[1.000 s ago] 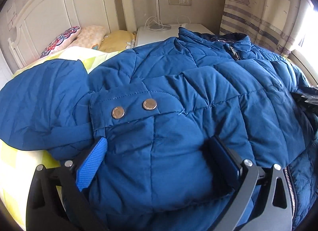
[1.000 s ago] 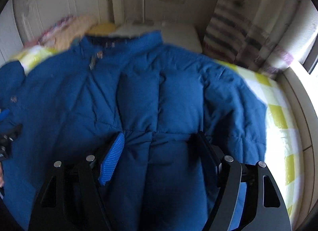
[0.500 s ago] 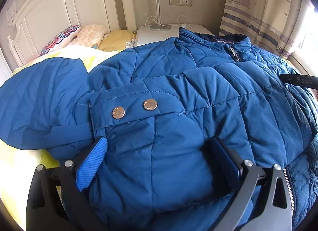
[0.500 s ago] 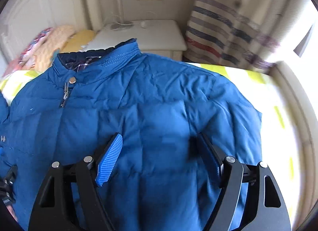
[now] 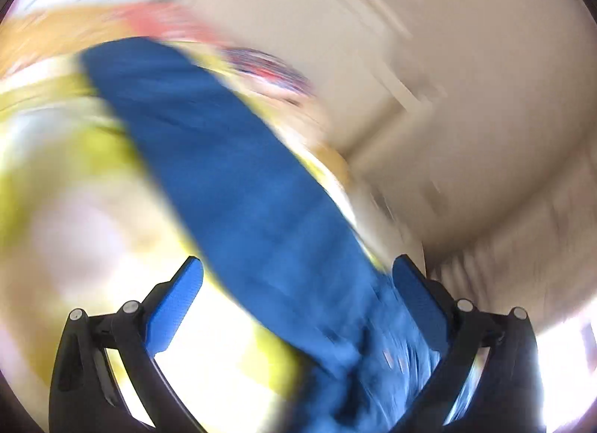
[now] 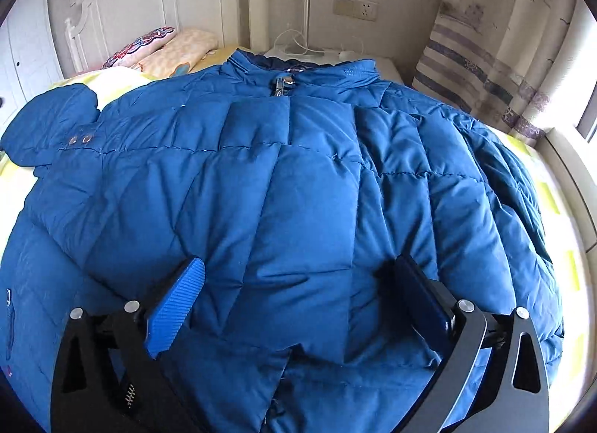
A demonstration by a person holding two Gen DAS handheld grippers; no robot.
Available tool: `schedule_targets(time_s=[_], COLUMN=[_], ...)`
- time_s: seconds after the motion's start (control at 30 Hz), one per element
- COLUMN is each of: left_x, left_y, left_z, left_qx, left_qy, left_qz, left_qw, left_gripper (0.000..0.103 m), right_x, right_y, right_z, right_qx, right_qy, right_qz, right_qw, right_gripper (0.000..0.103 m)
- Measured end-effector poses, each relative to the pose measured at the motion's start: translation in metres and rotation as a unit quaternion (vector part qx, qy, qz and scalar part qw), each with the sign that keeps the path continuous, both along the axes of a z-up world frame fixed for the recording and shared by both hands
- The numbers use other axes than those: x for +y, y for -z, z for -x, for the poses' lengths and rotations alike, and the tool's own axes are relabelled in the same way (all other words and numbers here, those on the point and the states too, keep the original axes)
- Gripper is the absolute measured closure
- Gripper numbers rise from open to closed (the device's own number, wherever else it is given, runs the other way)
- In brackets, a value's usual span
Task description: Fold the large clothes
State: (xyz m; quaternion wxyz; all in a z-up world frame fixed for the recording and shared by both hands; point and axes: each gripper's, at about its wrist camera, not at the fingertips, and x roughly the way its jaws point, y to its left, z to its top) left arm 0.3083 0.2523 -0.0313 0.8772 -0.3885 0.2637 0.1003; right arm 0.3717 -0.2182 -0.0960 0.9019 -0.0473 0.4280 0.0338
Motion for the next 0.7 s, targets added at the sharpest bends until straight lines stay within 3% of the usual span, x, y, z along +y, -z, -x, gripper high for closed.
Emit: schedule_targets(time_s=[0.13,0.2,0.27,0.3,0.33,0.37,0.4,0.43,0.5,0.6,0.67,0.7], left_x=[0.107,0.138,0.158,0.163,0.168,0.173,0.174,0.167,0.145,0.073,0.004,-0.043], left_y=[0.016,0.026,0.027,0.027,0.029,0.033,0.033,0.025,-0.002,-0.054,-0.084,-0.095], left_z=[0.001,-0.009,-0.025,-0.031,-0.039,-0.044,-0.047,-0.045,-0.043,-0.042,-0.046,-0.048], left_qx=[0.039,0.042,0.039,0.038,0.033,0.027,0.021,0.014,-0.004,-0.053,-0.082,-0.094], left_qy=[-0.094,-0.09,-0.075,-0.069,-0.056,-0.047,-0.049,-0.061,-0.057,0.001,0.079,0.131], left_qz=[0.051,0.084,0.089,0.085,0.092,0.116,0.132,0.12,0.059,-0.014,-0.062,-0.086], left_qw=[0.9935,0.9914,0.9925,0.9933,0.9937,0.9918,0.9898,0.9909,0.9966,0.9985,0.9915,0.9832], left_gripper=[0.004,0.009,0.014,0.026,0.078,0.095,0.096,0.098,0.099,0.099,0.099,0.099], right_x=[-0.001,-0.002,-0.004,-0.002,-0.002,-0.003,-0.003,-0.004,-0.006,-0.019,-0.047,-0.06], right_y=[0.0,0.0,0.0,0.002,0.002,0.002,0.002,0.002,0.001,-0.009,-0.023,-0.028], right_z=[0.004,0.005,0.004,0.002,0.001,0.001,0.001,0.001,0.002,0.01,0.023,0.029], right_qx=[-0.002,-0.002,-0.001,-0.001,-0.001,-0.001,-0.002,-0.002,-0.007,-0.04,-0.102,-0.13], right_qy=[0.0,0.0,-0.001,-0.001,-0.001,-0.001,-0.001,-0.002,-0.002,0.003,0.034,0.053], right_qz=[-0.009,-0.009,-0.011,-0.013,-0.015,-0.016,-0.016,-0.017,-0.026,-0.079,-0.159,-0.187], right_qw=[1.0,1.0,1.0,1.0,1.0,1.0,1.0,1.0,1.0,0.996,0.981,0.972], right_gripper=[0.005,0.005,0.005,0.005,0.005,0.005,0.005,0.005,0.006,0.01,0.011,0.011])
